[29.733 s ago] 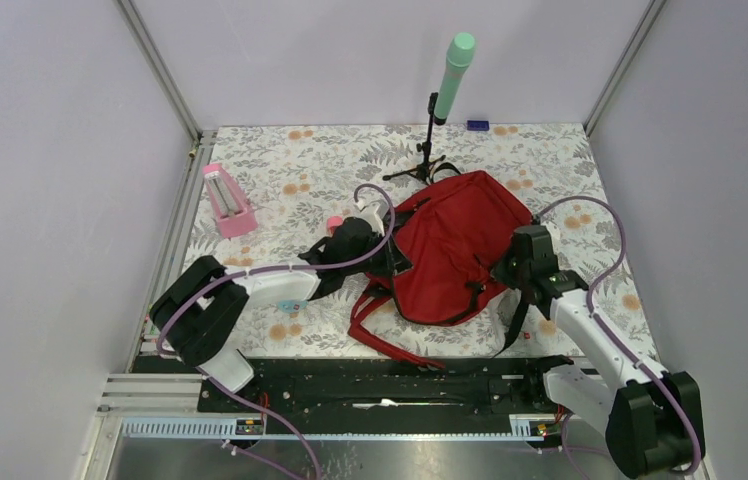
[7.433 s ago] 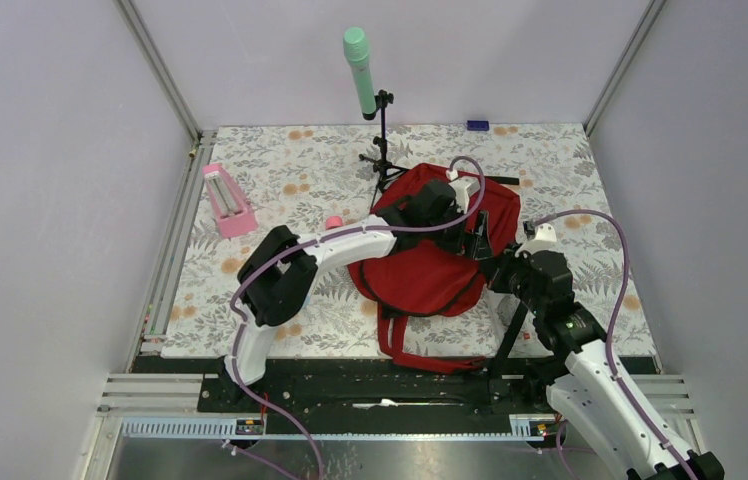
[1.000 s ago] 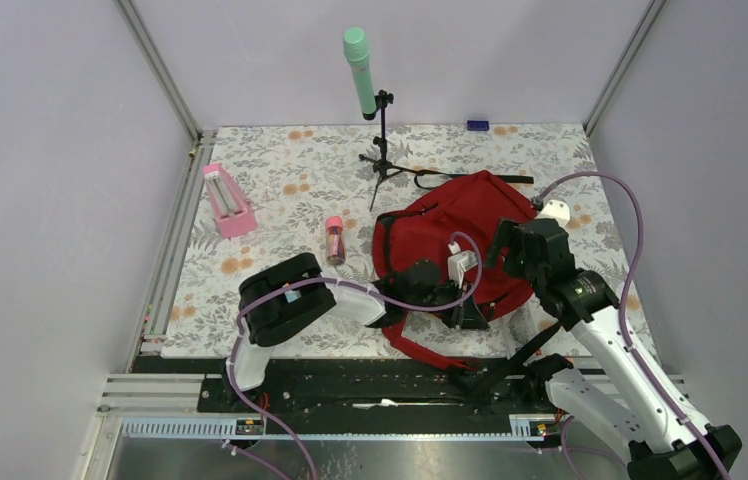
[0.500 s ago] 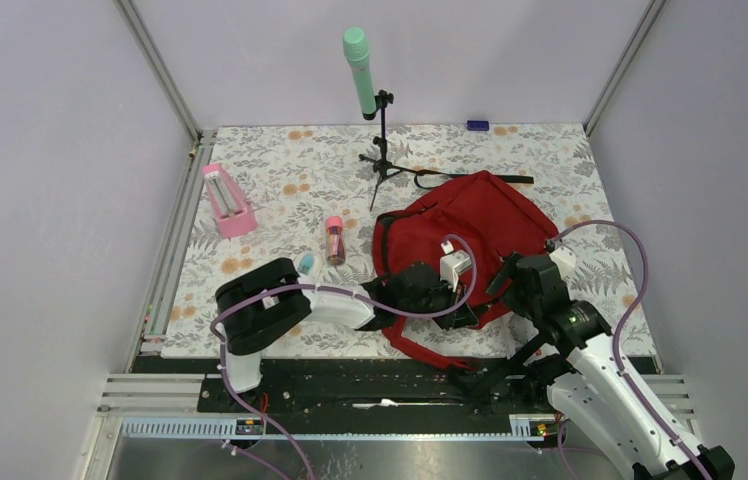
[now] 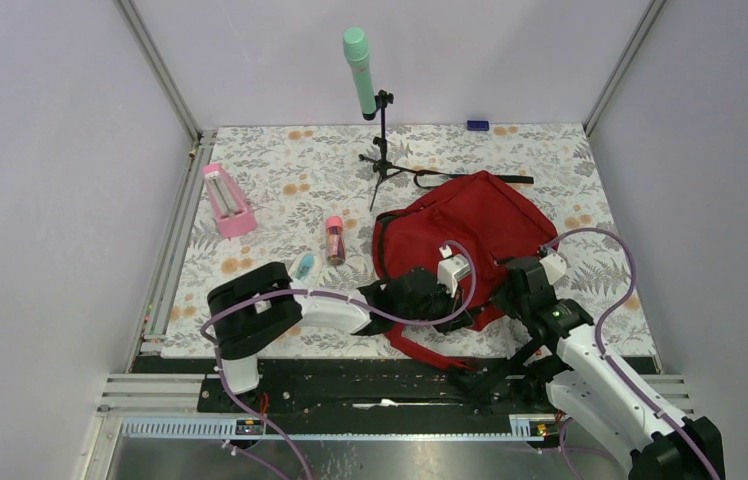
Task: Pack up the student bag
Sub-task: Zip the student bag at the center of the board.
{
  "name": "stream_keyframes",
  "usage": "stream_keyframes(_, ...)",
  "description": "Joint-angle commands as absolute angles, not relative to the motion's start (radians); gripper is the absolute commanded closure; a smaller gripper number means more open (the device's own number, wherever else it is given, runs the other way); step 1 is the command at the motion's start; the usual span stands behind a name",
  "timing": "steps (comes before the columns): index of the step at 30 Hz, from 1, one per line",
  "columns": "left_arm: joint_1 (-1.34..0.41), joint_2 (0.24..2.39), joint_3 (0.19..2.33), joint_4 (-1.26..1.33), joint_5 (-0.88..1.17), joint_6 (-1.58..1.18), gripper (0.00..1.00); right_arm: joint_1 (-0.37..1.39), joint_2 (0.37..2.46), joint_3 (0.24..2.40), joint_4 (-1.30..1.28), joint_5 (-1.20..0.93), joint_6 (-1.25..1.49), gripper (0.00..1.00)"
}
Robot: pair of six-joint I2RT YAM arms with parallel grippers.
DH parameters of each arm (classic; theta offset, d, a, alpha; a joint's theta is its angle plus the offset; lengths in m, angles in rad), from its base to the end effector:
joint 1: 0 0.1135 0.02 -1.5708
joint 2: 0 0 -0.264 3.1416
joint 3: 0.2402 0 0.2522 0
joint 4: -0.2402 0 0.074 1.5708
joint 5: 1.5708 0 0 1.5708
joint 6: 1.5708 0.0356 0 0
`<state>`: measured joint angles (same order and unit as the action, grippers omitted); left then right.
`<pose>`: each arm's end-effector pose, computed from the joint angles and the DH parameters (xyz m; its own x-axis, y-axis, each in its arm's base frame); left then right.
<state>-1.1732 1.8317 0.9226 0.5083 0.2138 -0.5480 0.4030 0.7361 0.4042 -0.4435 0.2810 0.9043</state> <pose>0.1425 -0.3589 0.1697 -0.6378 0.2038 -0.7428 0.7549 0.3566 -0.5504 0.1444 0.0508 0.1919 -0.5511 0.5860 -0.5941 0.3858 0.8102 0.4413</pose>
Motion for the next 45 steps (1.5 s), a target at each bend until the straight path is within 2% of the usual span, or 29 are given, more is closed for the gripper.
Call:
stream_keyframes(1,-1.186,1.759,0.903,0.53,0.164,-0.488,1.0,0.399,0.759,0.41,-0.349,0.296,0.903,0.77)
stream_keyframes(4,-1.186,1.753,0.905,0.519,0.148,-0.479,1.0,0.399,0.77,0.412,-0.334,0.273,0.887,0.98)
stream_keyframes(5,-1.186,1.751,0.904,0.514,0.138,-0.479,1.0,0.399,0.768,0.414,-0.341,0.276,0.88,1.0)
stream_keyframes(12,-1.186,1.726,0.899,0.479,0.092,-0.456,1.0,0.399,0.646,0.445,-0.424,0.371,0.827,1.0)
stream_keyframes(13,-1.186,1.726,0.902,0.476,0.096,-0.454,1.0,0.399,0.623,0.453,-0.441,0.372,0.827,0.97)
stream_keyframes(17,-1.186,1.732,0.908,0.486,0.129,-0.462,1.0,0.399,0.554,0.463,-0.518,0.317,0.854,0.62)
stream_keyframes(24,-1.186,1.727,0.902,0.499,0.141,-0.468,1.0,0.4,0.473,0.404,-0.619,0.201,0.957,0.36)
stream_keyframes(29,-1.187,1.722,0.897,0.502,0.147,-0.459,1.0,0.399,0.473,0.35,-0.535,0.169,1.001,0.27)
stream_keyframes(35,-1.187,1.714,0.885,0.507,0.153,-0.458,1.0,0.399,0.554,0.331,-0.423,0.168,1.016,0.26)
stream_keyframes(37,-1.187,1.711,0.878,0.511,0.15,-0.456,1.0,0.4,0.585,0.328,-0.411,0.177,1.014,0.28)
stream_keyframes(38,-1.188,1.709,0.877,0.509,0.143,-0.452,1.0,0.399,0.595,0.328,-0.411,0.179,1.011,0.32)
stream_keyframes(43,-1.187,1.688,0.858,0.476,0.075,-0.446,1.0,0.399,0.532,0.37,-0.454,0.265,0.99,0.75)
stream_keyframes(45,-1.184,1.676,0.841,0.492,0.067,-0.452,1.0,0.399,0.49,0.407,-0.5,0.33,0.967,0.85)
